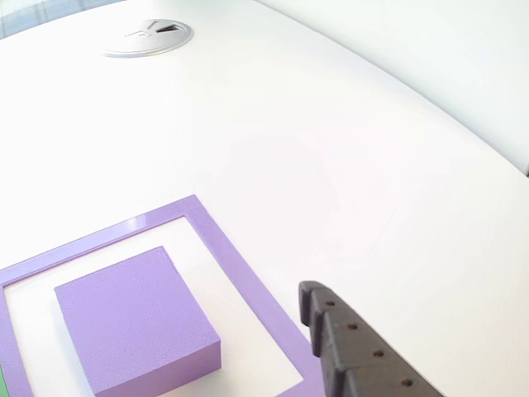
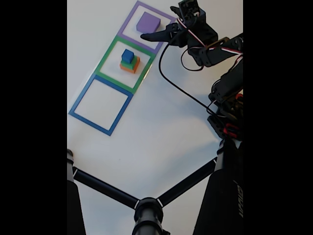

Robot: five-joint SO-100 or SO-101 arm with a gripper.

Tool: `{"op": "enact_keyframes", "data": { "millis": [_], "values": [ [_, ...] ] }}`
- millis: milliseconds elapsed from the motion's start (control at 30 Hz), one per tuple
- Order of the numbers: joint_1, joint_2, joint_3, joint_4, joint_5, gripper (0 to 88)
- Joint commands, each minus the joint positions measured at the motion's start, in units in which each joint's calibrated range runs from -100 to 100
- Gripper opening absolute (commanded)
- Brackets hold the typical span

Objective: Tower of hanoi

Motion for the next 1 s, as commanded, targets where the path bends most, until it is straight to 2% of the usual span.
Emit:
{"op": "enact_keyframes", "data": {
  "millis": [0,467,967],
  "values": [
    [-0.7,6.3,-5.0,-6.2,0.4,53.9],
    [-2.1,20.1,-11.2,-15.1,0.4,52.3],
    [-4.7,25.4,-15.0,-15.2,0.4,50.2]
  ]
}}
